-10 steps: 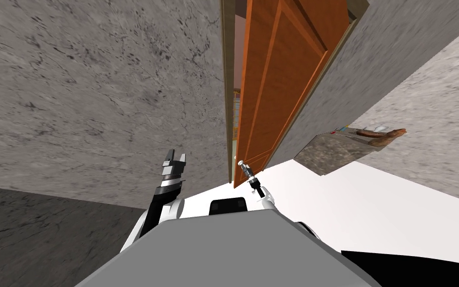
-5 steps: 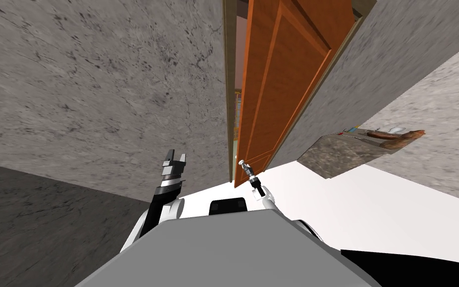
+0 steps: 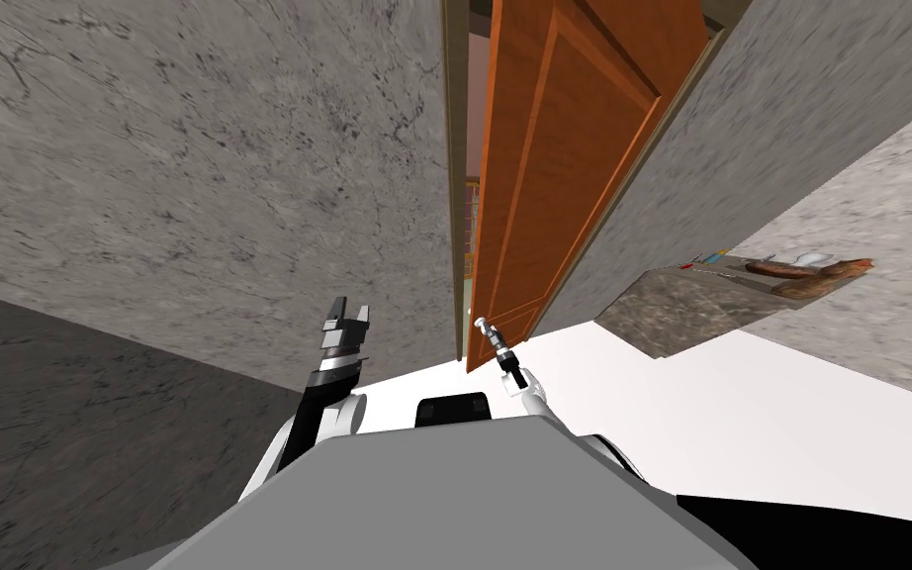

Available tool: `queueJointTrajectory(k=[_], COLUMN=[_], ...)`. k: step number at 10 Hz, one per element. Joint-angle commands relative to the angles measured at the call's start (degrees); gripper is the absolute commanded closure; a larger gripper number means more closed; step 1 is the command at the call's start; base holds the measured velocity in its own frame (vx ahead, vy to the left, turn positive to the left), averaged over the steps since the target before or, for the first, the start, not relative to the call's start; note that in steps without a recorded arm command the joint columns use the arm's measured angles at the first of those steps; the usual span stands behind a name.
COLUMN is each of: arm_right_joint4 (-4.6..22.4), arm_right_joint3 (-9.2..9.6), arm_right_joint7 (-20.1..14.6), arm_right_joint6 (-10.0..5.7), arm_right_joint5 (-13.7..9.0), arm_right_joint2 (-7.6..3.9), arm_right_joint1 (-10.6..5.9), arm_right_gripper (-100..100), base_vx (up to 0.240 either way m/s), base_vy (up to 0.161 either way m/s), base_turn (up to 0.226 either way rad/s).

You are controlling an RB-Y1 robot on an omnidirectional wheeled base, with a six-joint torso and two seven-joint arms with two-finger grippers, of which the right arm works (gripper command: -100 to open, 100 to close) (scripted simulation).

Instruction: Pull the door open

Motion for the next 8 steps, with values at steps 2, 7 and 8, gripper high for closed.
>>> queueJointTrajectory(k=[2,7,8], arm_right_joint4=[-0.1,-0.1,-0.1], arm_right_joint3=[1.74,2.03,2.03], arm_right_joint7=[-1.4,-3.5,-3.5], arm_right_joint6=[-0.32,-0.29,-0.29], arm_right_joint5=[0.2,-0.7,-0.7], arm_right_joint2=[1.38,1.23,1.23], arm_right_joint1=[1.32,1.29,1.29], arm_right_gripper=[100,100,100], base_vx=[-0.024,-0.015,0.003], base_vy=[-0.021,0.001,-0.019], base_turn=[0.012,0.026,-0.013])
